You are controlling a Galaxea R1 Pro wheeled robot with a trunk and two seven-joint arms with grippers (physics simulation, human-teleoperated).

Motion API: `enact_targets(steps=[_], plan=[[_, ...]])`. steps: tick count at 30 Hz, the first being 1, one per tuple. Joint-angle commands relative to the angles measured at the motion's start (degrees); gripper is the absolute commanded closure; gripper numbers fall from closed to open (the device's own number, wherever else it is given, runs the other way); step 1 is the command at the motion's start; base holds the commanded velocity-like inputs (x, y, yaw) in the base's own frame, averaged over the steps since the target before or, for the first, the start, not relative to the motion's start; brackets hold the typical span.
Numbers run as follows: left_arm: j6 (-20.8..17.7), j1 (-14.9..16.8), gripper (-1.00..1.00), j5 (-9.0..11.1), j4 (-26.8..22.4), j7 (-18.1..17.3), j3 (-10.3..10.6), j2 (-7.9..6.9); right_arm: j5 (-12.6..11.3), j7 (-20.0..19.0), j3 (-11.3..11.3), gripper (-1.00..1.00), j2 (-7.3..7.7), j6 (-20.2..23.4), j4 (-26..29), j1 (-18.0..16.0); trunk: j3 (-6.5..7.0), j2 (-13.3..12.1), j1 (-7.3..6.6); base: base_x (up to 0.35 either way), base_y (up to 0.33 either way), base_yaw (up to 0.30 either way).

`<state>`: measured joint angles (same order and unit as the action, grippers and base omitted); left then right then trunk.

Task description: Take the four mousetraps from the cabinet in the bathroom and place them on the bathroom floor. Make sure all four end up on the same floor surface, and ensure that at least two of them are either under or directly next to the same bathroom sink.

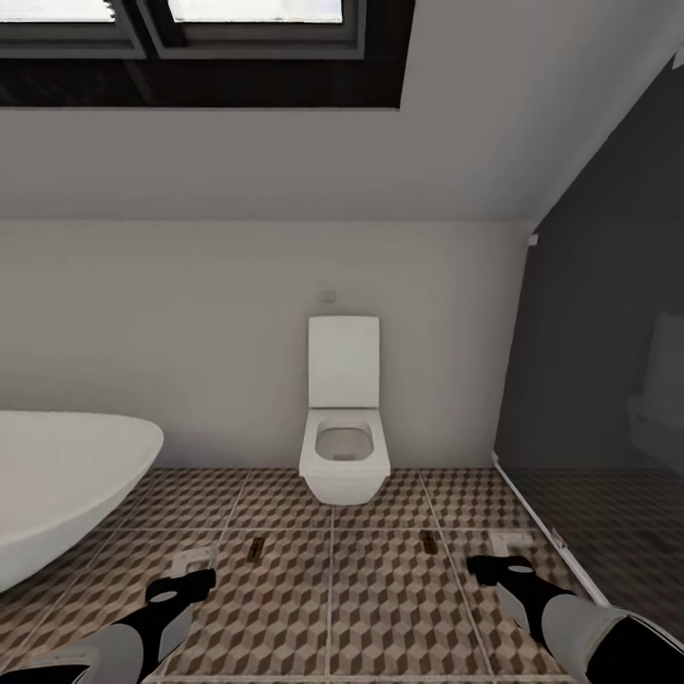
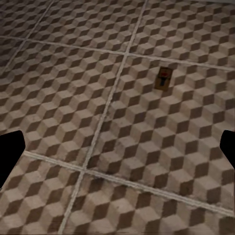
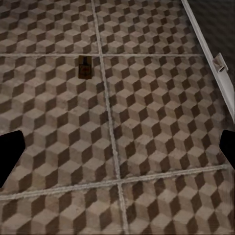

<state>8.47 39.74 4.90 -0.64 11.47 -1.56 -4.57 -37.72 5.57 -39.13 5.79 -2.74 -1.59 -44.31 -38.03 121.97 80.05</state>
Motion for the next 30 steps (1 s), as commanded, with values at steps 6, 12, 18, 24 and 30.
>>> enact_targets(steps=[6, 12, 18, 24, 30], plan=[[-0.02, -0.26, -1.0, 4.23, 0.31, -0.2, -0.1, 0.0, -0.54, 0.43, -0.38, -1.0, 0.11, -0.21, -0.23, 1.54, 1.02, -2.39, -1.33, 0.0, 0.0, 0.0], [-0.28, -0.38, -1.0, 5.67, 0.38, -0.24, -0.11, -0.12, -0.58, 0.58, -0.35, -1.0, 0.16, -0.52, -0.25, 4.12, 2.1, -4.8, -2.65, 0.0, 0.0, 0.0], [-0.37, -0.43, -1.0, 6.19, 0.41, -0.28, -0.11, -0.42, -0.57, 0.62, -0.34, -1.0, 0.22, -0.63, -0.26, 6.53, 3.17, -7.2, -3.97, 0.0, 0.0, 0.0], [-0.44, -0.45, -1.0, 6.36, 0.45, -0.32, -0.11, -0.72, -0.53, 0.66, -0.34, -1.0, 0.21, -0.67, -0.26, 7.52, 4.25, -9.61, -5.29, 0.0, 0.0, 0.0], [-0.82, -0.45, -1.0, 6.42, 0.46, -0.37, -0.11, -0.85, -0.52, 0.67, -0.34, -1.0, 0.2, -0.7, -0.26, 7.93, 5.33, -12.02, -6.61, 0.0, 0.0, 0.0]])
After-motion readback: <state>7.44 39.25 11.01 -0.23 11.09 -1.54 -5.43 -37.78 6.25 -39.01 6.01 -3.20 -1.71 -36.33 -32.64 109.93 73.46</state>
